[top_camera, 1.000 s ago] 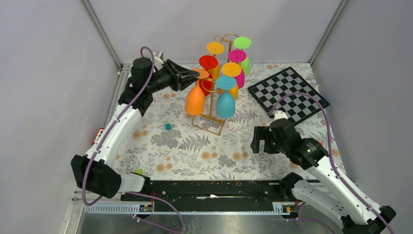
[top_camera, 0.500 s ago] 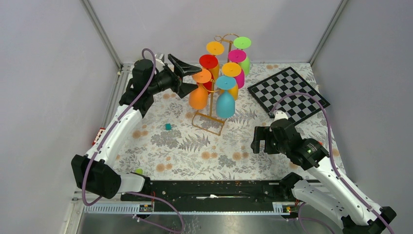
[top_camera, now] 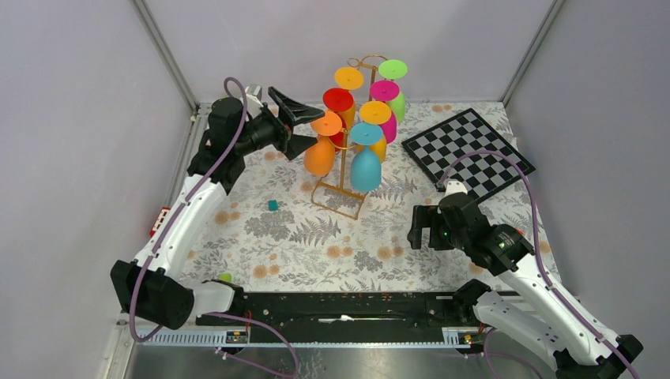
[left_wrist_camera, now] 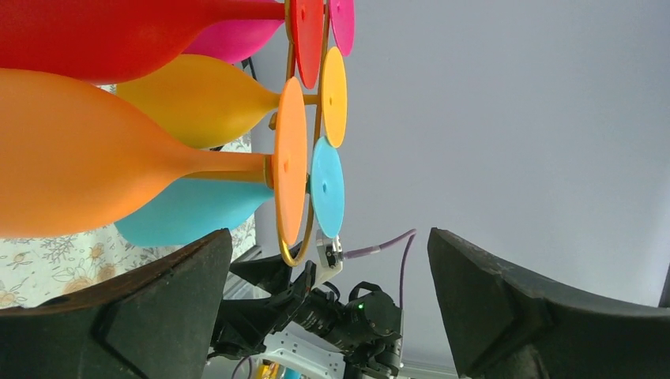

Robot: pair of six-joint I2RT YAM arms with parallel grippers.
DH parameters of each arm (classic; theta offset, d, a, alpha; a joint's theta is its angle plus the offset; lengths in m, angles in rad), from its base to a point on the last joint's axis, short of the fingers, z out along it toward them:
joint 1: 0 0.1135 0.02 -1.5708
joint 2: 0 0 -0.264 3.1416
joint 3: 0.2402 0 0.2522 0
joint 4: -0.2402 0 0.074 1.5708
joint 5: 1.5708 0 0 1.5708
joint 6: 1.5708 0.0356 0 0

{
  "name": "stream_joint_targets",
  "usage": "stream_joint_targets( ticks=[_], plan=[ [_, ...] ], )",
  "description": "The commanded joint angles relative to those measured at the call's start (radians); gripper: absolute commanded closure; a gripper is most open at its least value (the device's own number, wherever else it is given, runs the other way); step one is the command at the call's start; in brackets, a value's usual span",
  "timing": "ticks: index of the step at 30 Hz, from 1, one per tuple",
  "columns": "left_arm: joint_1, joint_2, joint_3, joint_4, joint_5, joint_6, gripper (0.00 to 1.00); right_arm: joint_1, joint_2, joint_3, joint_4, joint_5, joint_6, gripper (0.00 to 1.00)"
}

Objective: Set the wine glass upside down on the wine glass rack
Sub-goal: Turn the wine glass upside down at the wine rack, then reset both arms

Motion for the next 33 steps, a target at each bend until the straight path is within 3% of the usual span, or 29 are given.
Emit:
stream_joint_targets(
  ticks=[1,9,15,23,33],
  plan=[
    [0.029,-0.069,-0.012,-0.005,-0.035,0.076,0.01,-0.006,-0.001,0.005,-0.005,0.018,-0.013,0.00],
    [0.138,-0.169,-0.043,-0.166,-0.074,0.267,0.01,-0.006,0.022,0.008,-0.004,0.031,-0.008,0.00],
    [0.162,-0.266,-0.104,-0.288,-0.174,0.506,0.01,-0.006,0.025,0.018,-0.004,0.036,-0.007,0.00],
    [0.164,-0.449,-0.310,-0.305,-0.281,0.802,0.01,-0.006,0.004,0.010,-0.010,0.065,-0.007,0.00],
    [0.165,-0.703,-0.559,-0.252,-0.445,0.995,0.01,-0.006,-0.041,-0.017,0.005,0.155,0.005,0.00]
  ],
)
